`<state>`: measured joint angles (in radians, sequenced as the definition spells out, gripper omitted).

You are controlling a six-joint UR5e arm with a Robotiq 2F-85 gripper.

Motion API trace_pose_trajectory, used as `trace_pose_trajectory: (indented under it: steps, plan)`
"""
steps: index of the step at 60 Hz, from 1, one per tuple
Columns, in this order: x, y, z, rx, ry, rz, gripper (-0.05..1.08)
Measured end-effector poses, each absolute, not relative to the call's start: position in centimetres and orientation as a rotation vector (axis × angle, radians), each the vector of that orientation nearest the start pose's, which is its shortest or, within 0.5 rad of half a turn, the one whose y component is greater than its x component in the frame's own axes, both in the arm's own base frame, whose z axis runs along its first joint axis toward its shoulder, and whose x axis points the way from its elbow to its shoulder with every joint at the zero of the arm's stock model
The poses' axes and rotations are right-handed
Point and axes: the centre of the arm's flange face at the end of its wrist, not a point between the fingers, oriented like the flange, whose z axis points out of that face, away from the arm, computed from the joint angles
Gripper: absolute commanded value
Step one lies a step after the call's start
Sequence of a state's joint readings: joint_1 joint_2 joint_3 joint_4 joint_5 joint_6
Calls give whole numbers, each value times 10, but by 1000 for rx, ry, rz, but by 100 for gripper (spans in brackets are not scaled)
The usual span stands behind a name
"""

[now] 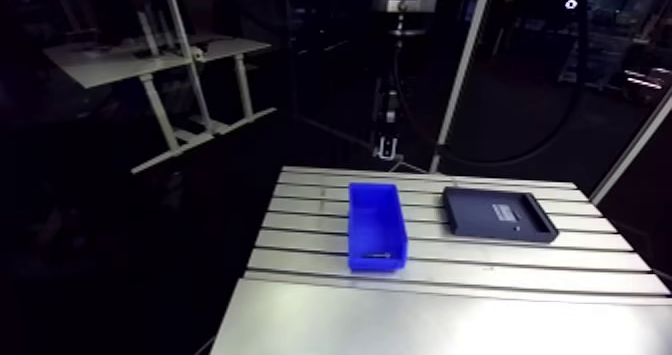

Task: Pick up the M10 bolt from the tray and put it into the blue bin.

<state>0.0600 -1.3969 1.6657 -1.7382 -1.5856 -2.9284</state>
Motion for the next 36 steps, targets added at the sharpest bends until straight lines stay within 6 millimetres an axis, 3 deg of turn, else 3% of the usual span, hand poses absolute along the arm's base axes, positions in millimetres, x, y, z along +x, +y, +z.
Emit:
trace_pose_trajectory:
  steps: [36]
  plan:
    - [-532,-170,321,-2000,2319,-13,100]
